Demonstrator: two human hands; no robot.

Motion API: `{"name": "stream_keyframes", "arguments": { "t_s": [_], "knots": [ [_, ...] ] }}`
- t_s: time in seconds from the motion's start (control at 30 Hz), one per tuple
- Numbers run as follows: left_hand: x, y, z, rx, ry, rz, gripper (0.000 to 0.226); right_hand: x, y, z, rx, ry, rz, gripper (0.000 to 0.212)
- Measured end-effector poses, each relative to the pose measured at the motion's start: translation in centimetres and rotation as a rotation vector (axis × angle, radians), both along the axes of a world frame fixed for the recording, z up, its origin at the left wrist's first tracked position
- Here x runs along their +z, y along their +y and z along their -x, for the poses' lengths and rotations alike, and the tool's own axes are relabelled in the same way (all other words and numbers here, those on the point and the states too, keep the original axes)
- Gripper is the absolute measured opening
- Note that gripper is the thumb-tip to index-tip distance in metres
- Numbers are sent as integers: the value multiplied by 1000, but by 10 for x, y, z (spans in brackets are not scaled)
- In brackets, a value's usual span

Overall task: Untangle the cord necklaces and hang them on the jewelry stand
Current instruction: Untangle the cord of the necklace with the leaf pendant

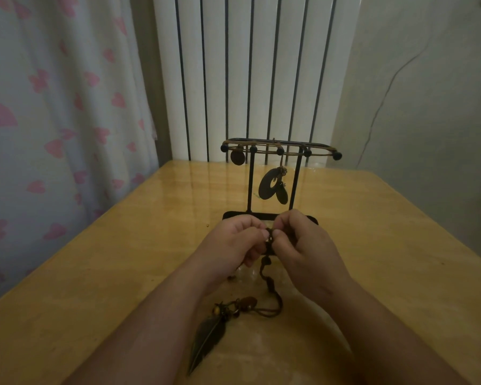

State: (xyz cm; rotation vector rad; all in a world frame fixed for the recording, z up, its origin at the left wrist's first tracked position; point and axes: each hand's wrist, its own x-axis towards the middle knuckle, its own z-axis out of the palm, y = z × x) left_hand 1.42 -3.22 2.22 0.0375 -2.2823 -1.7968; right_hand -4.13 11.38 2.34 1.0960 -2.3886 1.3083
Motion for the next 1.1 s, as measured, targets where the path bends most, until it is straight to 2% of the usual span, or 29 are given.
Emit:
{"name": "stream_keyframes", "arguments": {
  "t_s": [0.53, 0.77, 0.97, 1.1],
  "knots": [
    [2, 0, -1, 86, 41, 89, 17, -1, 1, 3, -13, -12, 10, 9],
    [3, 4, 1, 114, 8, -16, 24, -1, -2, 2, 20, -139, 105, 12],
    [3, 3, 0, 137, 4, 65, 21, 1, 2, 2, 38, -110, 127, 12],
    [4, 5, -1, 123, -10, 75, 22, 3, -1, 2, -28, -107, 85, 14]
  ]
}}
